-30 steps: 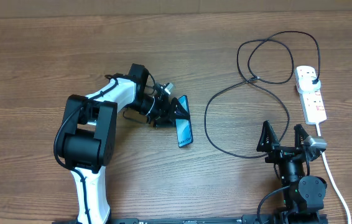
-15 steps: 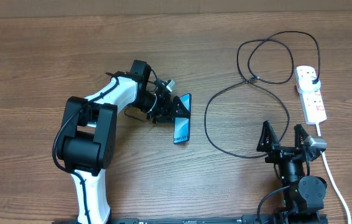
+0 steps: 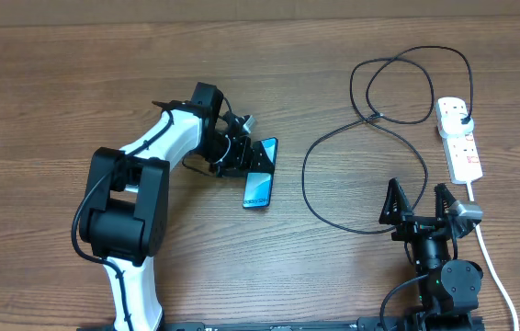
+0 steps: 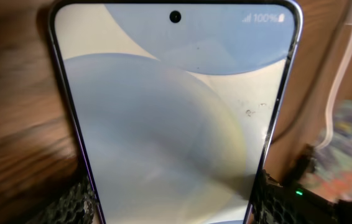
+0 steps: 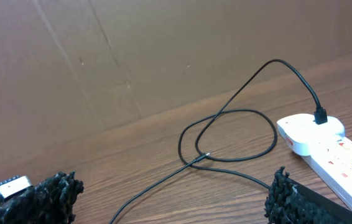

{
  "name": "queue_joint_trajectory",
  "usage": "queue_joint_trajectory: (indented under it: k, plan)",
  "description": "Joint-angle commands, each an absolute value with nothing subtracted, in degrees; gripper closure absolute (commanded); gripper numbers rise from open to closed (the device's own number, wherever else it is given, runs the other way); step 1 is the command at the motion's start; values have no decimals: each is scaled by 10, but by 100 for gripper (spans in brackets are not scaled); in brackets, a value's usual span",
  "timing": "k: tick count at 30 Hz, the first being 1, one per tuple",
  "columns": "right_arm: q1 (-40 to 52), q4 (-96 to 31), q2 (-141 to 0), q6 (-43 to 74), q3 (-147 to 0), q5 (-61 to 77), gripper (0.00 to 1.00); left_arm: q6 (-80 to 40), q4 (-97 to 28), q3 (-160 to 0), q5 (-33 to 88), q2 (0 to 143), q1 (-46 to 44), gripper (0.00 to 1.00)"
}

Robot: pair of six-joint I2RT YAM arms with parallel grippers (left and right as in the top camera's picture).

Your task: Plug charger to phone and switch on socket

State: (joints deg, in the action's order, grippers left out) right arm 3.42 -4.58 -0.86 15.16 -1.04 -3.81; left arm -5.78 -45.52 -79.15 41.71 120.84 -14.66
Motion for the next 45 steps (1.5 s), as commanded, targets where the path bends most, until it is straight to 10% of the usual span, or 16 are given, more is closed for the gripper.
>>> queue_joint_trajectory:
  k: [1,32,45]
  plan:
    - [35,-44,-4,145,-4,-39,0,-54,-462,-767,185,1252,-143,38]
    - [35,-44,-4,145,-4,-39,0,-190,-480,-762,-62,1253,-170,34]
    - [35,-44,-4,145,-4,-39,0,-188,-482,-761,-32,1253,-170,0]
